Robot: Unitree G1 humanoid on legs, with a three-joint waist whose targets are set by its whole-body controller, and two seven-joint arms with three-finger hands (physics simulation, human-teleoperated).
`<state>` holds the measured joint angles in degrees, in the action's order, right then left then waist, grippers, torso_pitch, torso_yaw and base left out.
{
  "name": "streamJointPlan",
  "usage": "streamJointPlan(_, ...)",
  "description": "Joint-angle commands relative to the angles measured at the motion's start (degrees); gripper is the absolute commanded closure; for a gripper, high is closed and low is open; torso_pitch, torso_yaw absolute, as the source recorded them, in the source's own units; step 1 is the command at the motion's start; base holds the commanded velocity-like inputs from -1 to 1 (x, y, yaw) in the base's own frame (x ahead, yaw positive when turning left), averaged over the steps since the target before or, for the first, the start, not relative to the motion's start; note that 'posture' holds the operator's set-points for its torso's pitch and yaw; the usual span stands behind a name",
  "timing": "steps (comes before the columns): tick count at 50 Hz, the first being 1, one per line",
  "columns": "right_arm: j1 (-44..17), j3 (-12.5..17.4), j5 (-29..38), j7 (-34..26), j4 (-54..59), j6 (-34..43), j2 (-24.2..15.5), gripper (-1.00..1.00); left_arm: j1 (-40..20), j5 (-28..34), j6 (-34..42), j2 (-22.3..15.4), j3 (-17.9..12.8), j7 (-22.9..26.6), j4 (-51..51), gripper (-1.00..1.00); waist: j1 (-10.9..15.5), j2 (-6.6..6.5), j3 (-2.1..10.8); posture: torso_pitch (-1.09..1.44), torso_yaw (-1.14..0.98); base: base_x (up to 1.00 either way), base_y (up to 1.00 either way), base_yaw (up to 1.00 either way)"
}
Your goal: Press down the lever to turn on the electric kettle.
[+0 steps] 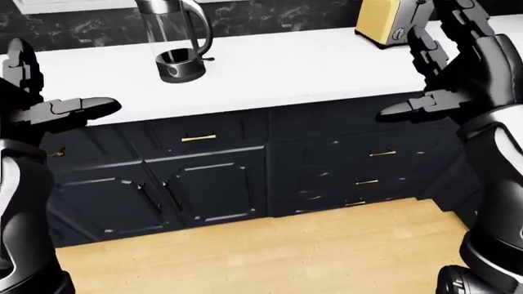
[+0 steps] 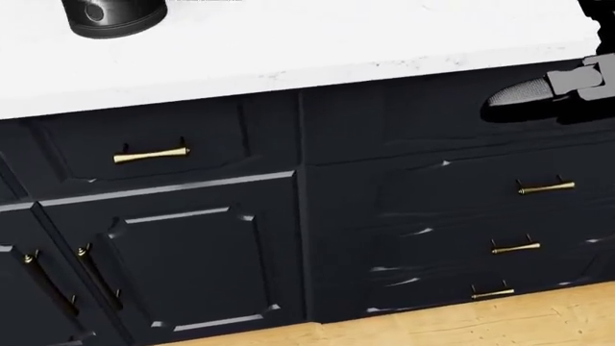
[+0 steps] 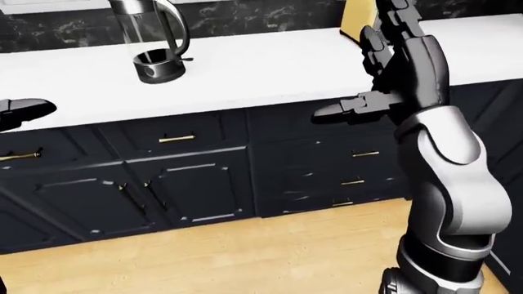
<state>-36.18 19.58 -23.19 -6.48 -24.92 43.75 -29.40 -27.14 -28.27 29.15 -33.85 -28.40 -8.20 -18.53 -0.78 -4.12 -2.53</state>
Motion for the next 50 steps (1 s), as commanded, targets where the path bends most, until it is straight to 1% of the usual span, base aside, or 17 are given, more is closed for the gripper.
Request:
streamJointPlan(1,-1.4,0.2,-0.1,-0.2,-1.3,-1.4,-0.4,-1.0,-1.1,0.0,-1.1,-1.1,-0.9,-0.3,-0.9,-1.0,0.0,-1.67,1.74,0.0,0.0,0.07,0.14,0.0)
streamJointPlan(2,-1.4,0.3,-0.1,-0.2,-1.3,-1.4,-0.5,-1.0,-1.1,-0.1,-1.1,-1.1,-0.9,-0.3,-0.9,-1.0,0.3,-0.48,1.61,0.0,0.0,0.07,0.14,0.0)
streamJointPlan(4,-1.4,0.3,-0.2,-0.2,-1.5,-1.2,-0.5,-1.0,-1.0,0.0,-1.1,-1.2,-0.9,-0.3,-0.9,-1.0,0.4,-0.45,0.88,0.0,0.0,0.06,0.14,0.0)
streamJointPlan(10,-1.5,0.3,-0.1,-0.3,-1.6,-1.1,-0.5,-1.0,-1.0,0.2,-1.4,-1.1,-0.8,-0.3,-0.7,-1.0,0.7,3.0,0.71,0.0,0.0,0.07,0.14,0.0)
streamJointPlan(14,-1.5,0.5,-0.3,-0.3,-1.8,-0.9,-0.6,-1.0,-1.1,0.1,-1.5,-1.1,-0.8,-0.4,-0.6,-1.0,0.9,7.19,1.18,0.0,0.0,0.07,0.14,0.0)
streamJointPlan(16,-1.3,0.4,-0.2,-0.3,-1.8,-1.1,-0.6,-1.0,-1.1,0.0,-1.4,-1.3,-1.0,-0.4,-0.6,-1.0,0.5,5.94,1.07,0.0,0.0,0.07,0.14,0.0)
streamJointPlan(20,-1.4,0.4,-0.2,-0.3,-1.9,-0.9,-0.6,-1.0,-1.0,0.0,-1.5,-1.3,-1.0,-0.4,-0.6,-1.0,0.7,5.69,1.42,0.0,0.0,0.07,0.14,0.0)
streamJointPlan(24,-1.0,0.5,-0.3,-0.3,-2.2,-0.9,-0.5,-1.0,-0.8,-0.1,-1.4,-1.2,-1.0,-0.4,-0.9,-1.0,0.5,3.28,0.48,0.0,0.0,0.07,0.14,0.0)
streamJointPlan(26,-1.0,0.4,-0.3,-0.3,-2.4,-0.8,-0.5,-1.0,-0.8,-0.2,-1.2,-1.2,-1.0,-0.5,-1.1,-1.0,0.1,0.55,0.86,0.0,0.0,0.08,0.14,0.0)
streamJointPlan(27,-1.0,0.4,-0.3,-0.3,-2.4,-0.7,-0.5,-1.0,-0.8,-0.2,-1.2,-1.2,-1.0,-0.5,-1.1,-1.0,0.1,-1.79,1.56,0.0,0.0,0.07,0.14,0.0)
streamJointPlan(28,-1.1,0.4,-0.3,-0.4,-2.3,-0.8,-0.5,-1.0,-0.8,-0.1,-1.3,-1.2,-1.0,-0.5,-1.1,-1.0,0.6,-0.03,1.35,0.0,0.0,0.07,0.15,0.0)
streamJointPlan(30,-1.1,0.4,-0.2,-0.5,-2.3,-0.8,-0.6,-1.0,-0.8,-0.1,-1.3,-1.2,-0.9,-0.5,-1.0,-1.0,0.5,-0.15,0.83,0.0,0.0,0.07,0.14,0.0)
streamJointPlan(37,-1.0,0.5,-0.3,-0.7,-2.7,-0.6,-0.6,-1.0,-0.8,-0.3,-1.0,-1.3,-1.2,-0.5,-1.5,-1.0,0.8,4.04,0.36,0.0,0.0,0.09,0.14,0.0)
streamJointPlan(40,-0.9,0.4,-0.2,-0.8,-2.8,-0.7,-0.5,-1.0,-0.7,-0.5,-0.9,-1.4,-1.3,-0.6,-1.6,-1.0,1.0,8.17,1.26,0.0,0.0,0.11,0.14,0.0)
streamJointPlan(41,-0.9,0.5,-0.2,-0.8,-2.8,-0.7,-0.5,-1.0,-0.7,-0.5,-0.9,-1.4,-1.3,-0.6,-1.7,-1.0,0.5,5.66,0.79,0.0,0.0,0.11,0.14,0.0)
streamJointPlan(44,-0.7,0.6,-0.2,-0.9,-2.9,-0.8,-0.5,-1.0,-0.7,-0.6,-0.9,-1.4,-1.3,-0.7,-1.9,-1.0,0.5,6.34,1.22,0.0,0.0,0.12,0.14,0.0)
streamJointPlan(50,-0.4,0.5,-0.1,-1.0,-3.1,-0.9,-0.4,-1.0,-0.4,-0.4,-1.1,-1.2,-1.2,-0.6,-2.0,-1.0,0.2,2.62,0.22,0.0,0.0,0.12,0.14,0.0)
